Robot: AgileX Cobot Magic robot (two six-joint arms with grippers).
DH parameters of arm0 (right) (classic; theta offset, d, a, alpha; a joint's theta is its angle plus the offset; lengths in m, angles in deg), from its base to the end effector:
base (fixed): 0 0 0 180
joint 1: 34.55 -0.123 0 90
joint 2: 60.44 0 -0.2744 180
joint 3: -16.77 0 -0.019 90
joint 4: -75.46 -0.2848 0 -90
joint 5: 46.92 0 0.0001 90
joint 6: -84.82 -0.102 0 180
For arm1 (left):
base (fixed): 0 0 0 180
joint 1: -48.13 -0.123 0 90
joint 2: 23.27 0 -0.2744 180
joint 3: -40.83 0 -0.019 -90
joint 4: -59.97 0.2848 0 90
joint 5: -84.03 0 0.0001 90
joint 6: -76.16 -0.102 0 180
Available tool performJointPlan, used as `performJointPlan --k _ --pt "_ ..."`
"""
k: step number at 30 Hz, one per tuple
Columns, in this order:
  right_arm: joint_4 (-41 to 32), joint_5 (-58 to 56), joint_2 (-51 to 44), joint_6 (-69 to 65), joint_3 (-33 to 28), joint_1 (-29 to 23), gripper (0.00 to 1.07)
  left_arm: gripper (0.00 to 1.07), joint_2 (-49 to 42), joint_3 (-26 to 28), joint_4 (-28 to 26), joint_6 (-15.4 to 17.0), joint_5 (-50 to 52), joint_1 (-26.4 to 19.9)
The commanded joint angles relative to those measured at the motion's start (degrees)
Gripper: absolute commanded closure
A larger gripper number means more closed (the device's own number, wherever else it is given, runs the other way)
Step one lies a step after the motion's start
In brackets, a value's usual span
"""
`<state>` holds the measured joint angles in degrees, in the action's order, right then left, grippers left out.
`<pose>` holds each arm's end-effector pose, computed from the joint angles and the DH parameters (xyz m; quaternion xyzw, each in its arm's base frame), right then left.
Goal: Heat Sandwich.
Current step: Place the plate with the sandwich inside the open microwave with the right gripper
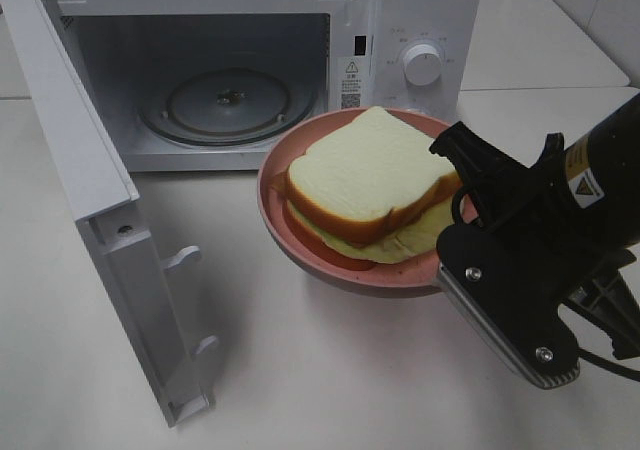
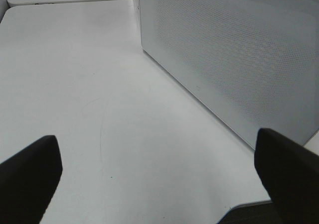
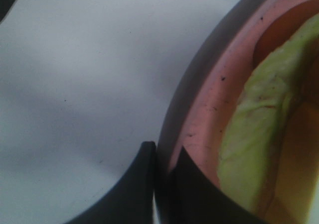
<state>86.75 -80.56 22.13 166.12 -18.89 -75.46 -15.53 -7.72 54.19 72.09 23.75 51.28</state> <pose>0.2135 0.1704 0.1881 -0.8771 0.4085 -0.1518 0.2019 0.0448 -0.0114 0.2885 0.0552 0.8478 -0.0462 0.5254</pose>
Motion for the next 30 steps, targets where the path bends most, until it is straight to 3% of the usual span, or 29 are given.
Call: performJointPlan --k 1,6,15,30 --pt "-3.61 2.92 0.40 4.18 0.06 1.78 1.07 0.03 -1.38 -0.11 -0.34 0.11 0.86 0.11" --pt "-6.07 5.16 1.78 7.05 0.06 4.87 1.07 0.03 -1.38 -0.11 -0.34 0.11 0.86 0.11" --pt "-6.02 6.19 5.44 13.75 1.09 5.56 1.07 0.03 -1.38 -0.11 -0.34 0.11 0.86 0.11" --pt "-10.77 6.47 15.76 18.62 11.00 5.44 1.07 0.03 -1.38 -0.11 -0.34 0.11 0.86 0.11"
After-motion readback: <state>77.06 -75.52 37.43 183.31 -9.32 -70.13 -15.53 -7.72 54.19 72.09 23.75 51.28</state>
